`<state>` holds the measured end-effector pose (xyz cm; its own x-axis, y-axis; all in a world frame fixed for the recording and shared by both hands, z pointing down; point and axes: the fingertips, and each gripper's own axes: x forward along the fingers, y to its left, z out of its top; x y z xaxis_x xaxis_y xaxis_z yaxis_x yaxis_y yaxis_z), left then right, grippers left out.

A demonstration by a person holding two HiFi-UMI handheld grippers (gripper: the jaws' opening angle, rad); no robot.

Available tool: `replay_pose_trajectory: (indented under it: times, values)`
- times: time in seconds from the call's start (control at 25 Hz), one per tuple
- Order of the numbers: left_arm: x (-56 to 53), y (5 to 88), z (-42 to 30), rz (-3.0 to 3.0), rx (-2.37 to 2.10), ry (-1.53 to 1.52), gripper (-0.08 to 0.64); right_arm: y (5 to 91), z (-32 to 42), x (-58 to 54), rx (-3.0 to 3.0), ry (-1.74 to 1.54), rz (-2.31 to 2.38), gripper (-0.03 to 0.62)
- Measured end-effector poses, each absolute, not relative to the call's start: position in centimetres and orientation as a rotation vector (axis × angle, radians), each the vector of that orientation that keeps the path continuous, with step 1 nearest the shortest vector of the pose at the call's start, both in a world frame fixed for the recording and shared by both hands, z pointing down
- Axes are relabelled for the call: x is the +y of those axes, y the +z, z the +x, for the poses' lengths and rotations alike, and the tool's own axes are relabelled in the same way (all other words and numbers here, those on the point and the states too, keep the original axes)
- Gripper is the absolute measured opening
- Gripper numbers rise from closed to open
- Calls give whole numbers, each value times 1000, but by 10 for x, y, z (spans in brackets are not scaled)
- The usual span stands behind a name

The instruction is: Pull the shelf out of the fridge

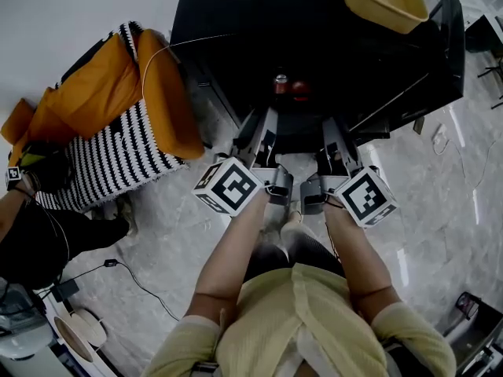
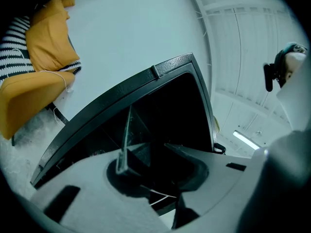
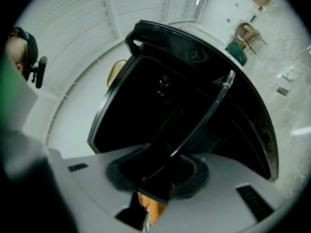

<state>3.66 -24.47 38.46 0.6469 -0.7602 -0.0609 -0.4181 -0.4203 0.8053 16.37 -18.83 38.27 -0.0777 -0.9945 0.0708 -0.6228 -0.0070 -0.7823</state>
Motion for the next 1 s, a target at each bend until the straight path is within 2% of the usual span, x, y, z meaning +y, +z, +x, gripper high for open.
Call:
replay_pose_trajectory:
  times: [1.0]
  values:
    - [-181,359,14,2073,-862,-530,98,356,139,-121,1777,-889,-1671,112]
